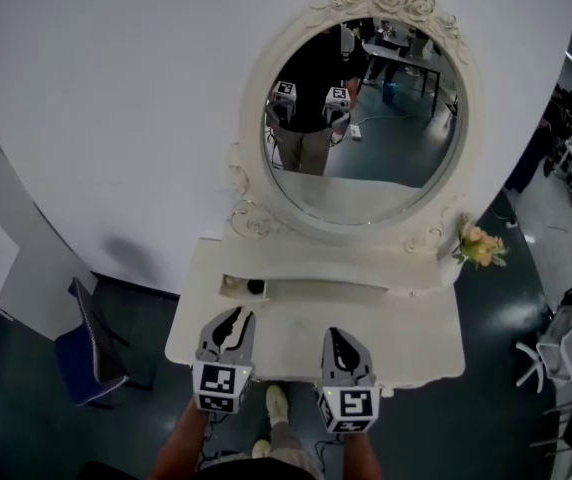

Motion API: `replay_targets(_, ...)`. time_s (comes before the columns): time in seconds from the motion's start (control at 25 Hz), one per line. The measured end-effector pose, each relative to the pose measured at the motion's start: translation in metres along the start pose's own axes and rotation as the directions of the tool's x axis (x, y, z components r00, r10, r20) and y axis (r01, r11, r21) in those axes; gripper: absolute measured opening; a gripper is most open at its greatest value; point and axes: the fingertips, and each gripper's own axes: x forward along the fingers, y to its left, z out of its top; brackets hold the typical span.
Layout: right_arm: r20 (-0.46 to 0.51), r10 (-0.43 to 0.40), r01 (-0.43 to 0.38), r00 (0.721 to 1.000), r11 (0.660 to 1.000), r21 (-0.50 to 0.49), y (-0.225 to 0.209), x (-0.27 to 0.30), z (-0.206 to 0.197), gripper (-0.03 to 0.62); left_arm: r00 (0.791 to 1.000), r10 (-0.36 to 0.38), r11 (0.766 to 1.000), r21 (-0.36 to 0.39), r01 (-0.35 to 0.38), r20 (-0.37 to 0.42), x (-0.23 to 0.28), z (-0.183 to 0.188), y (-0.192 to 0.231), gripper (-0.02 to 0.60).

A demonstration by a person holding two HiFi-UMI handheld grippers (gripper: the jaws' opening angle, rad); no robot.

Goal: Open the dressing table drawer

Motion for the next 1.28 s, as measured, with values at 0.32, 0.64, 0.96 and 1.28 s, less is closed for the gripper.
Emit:
replay_targets(0.32,0.039,-0.006,0.006,0.999,1.000,-0.007,0.018,-0.041,0.012,-0.002,1.000,-0.011,1.000,0.002,0.011,0.029,-0.046,0.012,-0.016,0.058)
replay_targets(0.64,0.047,-0.025,0.026,0.999,0.999,-0.023,0.033,-0.071,0.019,-0.002,0.999,-0.007,1.000,0.003,0.006,0.043,-0.080,0.017,-0.022,0.019)
replay_targets(0.96,0.059,-0.022,0.023,0.998,1.000,-0.021,0.043,-0.089,0.020,-0.002,0.999,-0.011,1.000,0.003,0.011,0.053,-0.098,0.017,-0.026,0.003)
replay_targets(1.28,0.044,-0.039,0.041,0.998,0.999,-0.027,0.040,-0.094,0.015,-0.003,0.998,-0.014,1.000,0.010,0.013,0.057,-0.103,0.018,-0.029,0.003)
